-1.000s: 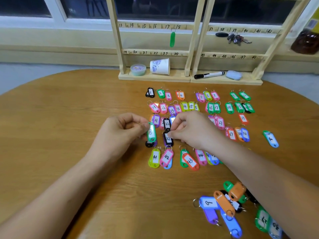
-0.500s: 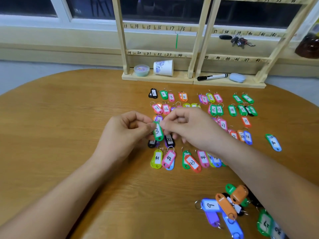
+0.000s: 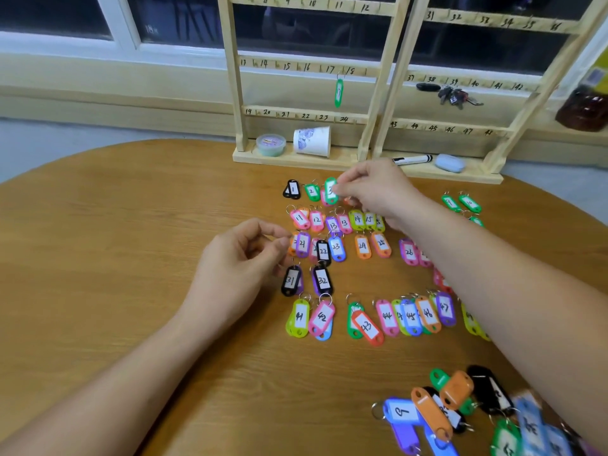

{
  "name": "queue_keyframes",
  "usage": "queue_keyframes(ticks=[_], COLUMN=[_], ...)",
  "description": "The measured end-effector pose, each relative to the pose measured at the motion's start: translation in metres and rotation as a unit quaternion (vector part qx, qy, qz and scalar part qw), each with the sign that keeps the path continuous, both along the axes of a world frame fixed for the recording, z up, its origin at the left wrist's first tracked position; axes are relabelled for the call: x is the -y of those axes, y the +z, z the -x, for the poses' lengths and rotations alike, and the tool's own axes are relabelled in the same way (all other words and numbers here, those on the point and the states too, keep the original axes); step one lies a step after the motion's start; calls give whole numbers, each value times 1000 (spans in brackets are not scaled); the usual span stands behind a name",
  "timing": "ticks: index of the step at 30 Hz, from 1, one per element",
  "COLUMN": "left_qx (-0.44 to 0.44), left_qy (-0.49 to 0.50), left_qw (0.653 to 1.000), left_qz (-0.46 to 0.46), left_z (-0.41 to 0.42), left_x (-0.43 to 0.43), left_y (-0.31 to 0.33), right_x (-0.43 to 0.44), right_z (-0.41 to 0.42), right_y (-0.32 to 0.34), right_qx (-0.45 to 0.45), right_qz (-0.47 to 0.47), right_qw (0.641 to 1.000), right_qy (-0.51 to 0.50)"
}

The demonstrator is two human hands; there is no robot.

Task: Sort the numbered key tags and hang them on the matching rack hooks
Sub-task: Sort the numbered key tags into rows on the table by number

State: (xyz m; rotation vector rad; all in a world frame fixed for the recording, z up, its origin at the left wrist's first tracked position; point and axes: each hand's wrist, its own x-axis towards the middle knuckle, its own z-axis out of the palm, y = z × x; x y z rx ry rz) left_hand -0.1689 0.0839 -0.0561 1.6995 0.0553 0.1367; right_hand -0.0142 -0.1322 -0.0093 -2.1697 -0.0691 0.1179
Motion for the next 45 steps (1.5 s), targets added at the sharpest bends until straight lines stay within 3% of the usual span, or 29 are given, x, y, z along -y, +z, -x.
queue_keyframes(ticks=[11,16,24,36,45], left_qx=[43,40,45,55,58], left_qy=[10,-23,-109,-229,-221], left_qw=[992,988,968,927,904], left_qz=[-120,-150,-220,-291,-361], left_z=[1,9,33,85,103], left_x=[-4,2,36,88,96], left_y=[4,8,21,22,4], right_x=[-20,10,93,147,134], right_z=[-58,-23,91,214,265], right_y=[-19,1,1,-15,-26], right_qx=[13,66,68,48,94], right_qz=[194,119,30,72,180], right_qw=[981,990,997,996,974], right_qy=[-20,-31,-15,37,98])
